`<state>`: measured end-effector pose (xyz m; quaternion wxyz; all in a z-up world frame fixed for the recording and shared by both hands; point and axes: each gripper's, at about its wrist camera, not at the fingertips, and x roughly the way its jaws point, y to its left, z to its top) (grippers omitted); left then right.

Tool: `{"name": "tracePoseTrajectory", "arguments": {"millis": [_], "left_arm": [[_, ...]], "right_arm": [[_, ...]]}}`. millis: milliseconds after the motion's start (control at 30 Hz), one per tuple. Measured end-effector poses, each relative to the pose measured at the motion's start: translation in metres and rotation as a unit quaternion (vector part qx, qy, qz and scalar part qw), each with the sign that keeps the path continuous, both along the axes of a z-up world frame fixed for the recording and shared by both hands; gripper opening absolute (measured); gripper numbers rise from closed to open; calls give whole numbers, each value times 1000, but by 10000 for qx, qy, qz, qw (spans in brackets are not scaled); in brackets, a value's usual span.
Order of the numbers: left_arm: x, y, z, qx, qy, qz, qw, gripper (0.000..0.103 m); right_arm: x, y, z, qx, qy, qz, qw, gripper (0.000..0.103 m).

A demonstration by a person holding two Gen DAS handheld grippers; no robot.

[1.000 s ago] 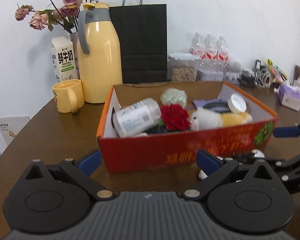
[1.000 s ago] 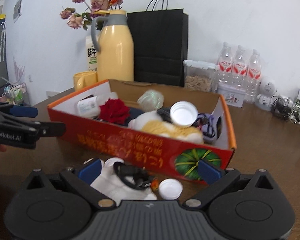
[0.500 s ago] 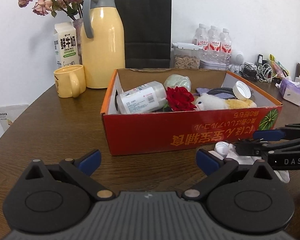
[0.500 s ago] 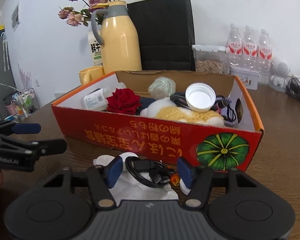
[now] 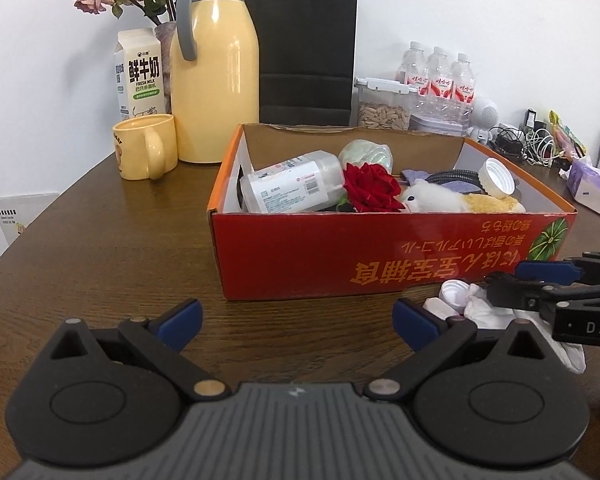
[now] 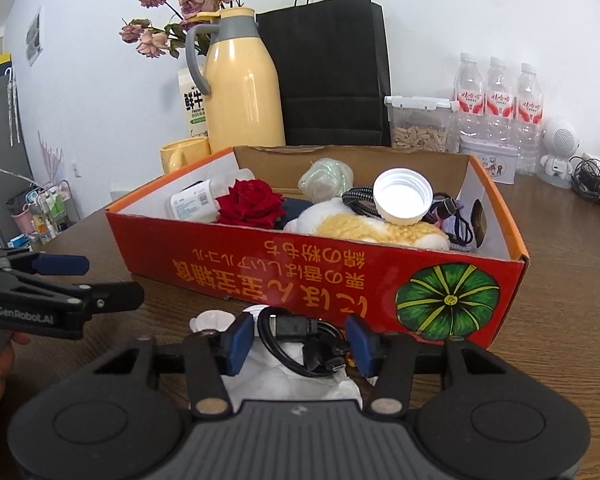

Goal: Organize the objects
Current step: 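Grasp the black earphones on the white cloth with the right gripper while the left gripper moves toward them, then grasp a small white cap with the left gripper while the right gripper holds the earphones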

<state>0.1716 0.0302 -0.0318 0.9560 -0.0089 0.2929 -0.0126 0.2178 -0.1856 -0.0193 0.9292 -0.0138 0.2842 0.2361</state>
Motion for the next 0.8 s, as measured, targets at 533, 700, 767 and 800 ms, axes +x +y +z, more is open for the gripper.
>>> {"name": "tracePoseTrajectory", "arguments": {"millis": [533, 700, 767, 800], "left_arm": [[5, -22, -6, 276, 196, -111, 9994, 103], [12, -37, -10, 378, 325, -270, 9984, 103], [14, -41, -11, 399, 363, -319, 9980, 103], [15, -43, -11, 408, 388, -348, 9978, 103]], "right_arm": [[-17, -13, 12, 266, -328, -120, 9990, 44], [-21, -27, 15, 369, -408, -302, 9980, 44], [-21, -34, 15, 406, -415, -393, 9975, 44], [-21, -38, 15, 415, -410, -443, 9973, 44]]}}
